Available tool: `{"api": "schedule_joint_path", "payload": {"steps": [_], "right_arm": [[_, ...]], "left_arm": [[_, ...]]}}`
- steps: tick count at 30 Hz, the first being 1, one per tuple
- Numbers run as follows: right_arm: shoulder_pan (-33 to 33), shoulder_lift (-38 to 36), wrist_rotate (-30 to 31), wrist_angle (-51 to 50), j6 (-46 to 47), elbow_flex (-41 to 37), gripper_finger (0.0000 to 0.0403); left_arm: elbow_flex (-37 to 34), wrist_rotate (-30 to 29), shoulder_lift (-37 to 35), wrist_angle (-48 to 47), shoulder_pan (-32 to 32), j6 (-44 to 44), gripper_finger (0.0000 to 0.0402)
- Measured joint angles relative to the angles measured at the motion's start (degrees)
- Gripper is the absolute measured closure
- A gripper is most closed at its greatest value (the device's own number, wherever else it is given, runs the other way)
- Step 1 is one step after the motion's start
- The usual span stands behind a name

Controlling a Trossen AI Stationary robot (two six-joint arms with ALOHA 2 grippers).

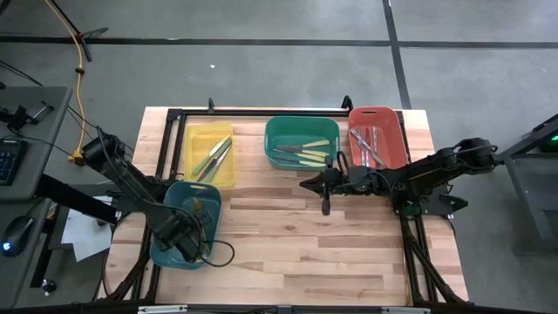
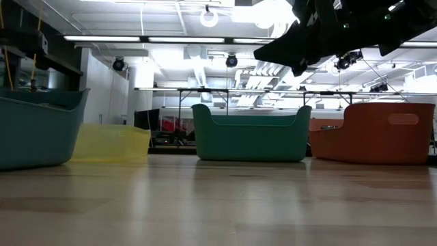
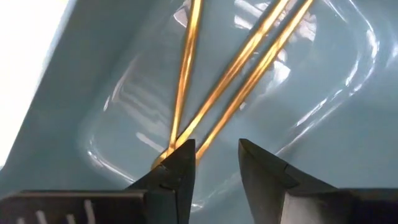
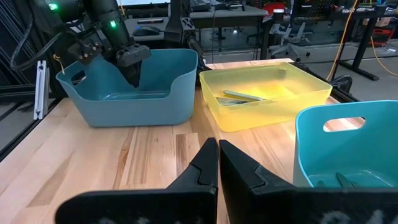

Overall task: Sort silverware by color (type)
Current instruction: Return to Home Position

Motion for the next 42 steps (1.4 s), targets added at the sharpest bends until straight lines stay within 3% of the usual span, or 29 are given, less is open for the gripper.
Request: {"api": "schedule_joint_path", "payload": {"steps": [7,13,19,23,25,28,33,37,42], "right_arm": [[0.0,0.0,0.02,0.0,-0.22,0.0,0.0403],[0.0,0.0,0.31,0.07,-0.07,0.0,0.0403],[0.0,0.0,0.26,0.09,-0.38,0.0,0.0403],[0.0,0.0,0.23,0.42,-1.51,-0.02,0.0403],[-0.02,0.0,0.22,0.98,-1.54,-0.02,0.0403],[-0.02,0.0,0.67,2.44,-2.62,-0.02,0.0403],[-0.04,-0.02,0.85,3.99,-4.01,-0.02,0.0403],[-0.04,-0.02,0.87,4.04,-4.14,0.0,0.0403],[-0.62,-0.02,0.84,4.06,-1.12,0.02,0.0403]], "left_arm": [[4.88,-4.59,-0.29,-9.45,1.69,-6.58,0.0305],[11.32,-14.79,-7.05,-12.82,4.27,-12.28,0.0379],[9.89,-30.75,-21.57,-5.47,6.0,-16.28,0.0397],[4.06,-39.25,-32.62,6.54,7.39,-12.13,0.04],[-0.29,-40.29,-37.87,14.81,8.97,-8.15,0.0401],[-8.06,-36.9,-44.78,29.93,12.51,-4.05,0.0401],[-20.66,-26.26,-51.8,50.44,20.72,-2.94,0.0401],[-26.63,-16.95,-52.57,60.74,29.37,-2.86,0.0402],[-29.57,-0.7,-51.51,70.22,41.34,-2.84,0.0401]]}}
